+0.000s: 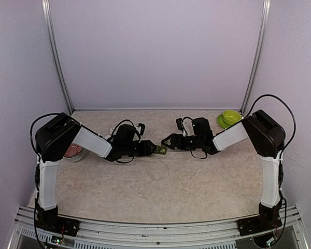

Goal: Sort the pills into containers
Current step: Hold the pill container at the center of the board, then close the lid of the pill container on the pill container.

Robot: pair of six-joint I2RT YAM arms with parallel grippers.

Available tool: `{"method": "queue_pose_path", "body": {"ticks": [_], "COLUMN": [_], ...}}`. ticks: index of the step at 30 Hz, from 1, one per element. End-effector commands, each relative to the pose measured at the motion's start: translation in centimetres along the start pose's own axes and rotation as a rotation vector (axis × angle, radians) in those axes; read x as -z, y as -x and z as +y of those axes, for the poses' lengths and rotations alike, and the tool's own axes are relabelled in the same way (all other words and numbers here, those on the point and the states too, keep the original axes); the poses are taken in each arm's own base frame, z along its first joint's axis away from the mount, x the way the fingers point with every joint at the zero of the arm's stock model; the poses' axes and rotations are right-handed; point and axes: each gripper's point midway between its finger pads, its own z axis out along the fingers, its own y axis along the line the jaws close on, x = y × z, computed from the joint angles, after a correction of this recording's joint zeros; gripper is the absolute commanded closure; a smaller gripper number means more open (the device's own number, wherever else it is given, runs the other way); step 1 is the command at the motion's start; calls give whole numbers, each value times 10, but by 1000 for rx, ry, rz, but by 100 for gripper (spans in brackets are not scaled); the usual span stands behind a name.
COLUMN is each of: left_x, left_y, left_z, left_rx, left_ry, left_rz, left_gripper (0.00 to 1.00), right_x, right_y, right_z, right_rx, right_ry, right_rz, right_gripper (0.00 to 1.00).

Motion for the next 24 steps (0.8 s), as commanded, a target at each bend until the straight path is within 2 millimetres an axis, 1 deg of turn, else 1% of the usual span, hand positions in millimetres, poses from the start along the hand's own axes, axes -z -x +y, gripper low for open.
{"method": "queue_pose_path", "body": {"ticks": [1, 7, 10, 13, 15, 18, 24], "left_x": [-11, -13, -15, -18, -19, -18, -18], "left_y": [-24, -29, -33, -37, -38, -39, -39], "left_z": [16, 22, 27, 29, 31, 32, 31], "left_rx": [20, 24, 25, 22, 23, 23, 24], "left_ry": [47, 83, 111, 125, 132, 140, 137], "left_rz": [65, 86, 103, 118, 122, 124, 126], "left_gripper": [43, 45, 52, 54, 61, 65, 67], "right_x": [-6, -13, -16, -18, -18, -19, -17], "right_y": [13, 12, 13, 14, 16, 17, 22], "right_z": [-4, -7, -8, -10, -10, -9, -2], "right_rx": [-15, -30, -30, -35, -38, -38, -20], "right_ry": [42, 63, 69, 78, 87, 98, 127], "right_rz": [-27, -15, -12, -10, -10, -12, -23], "right_gripper": [8, 9, 9, 9, 9, 9, 9]}}
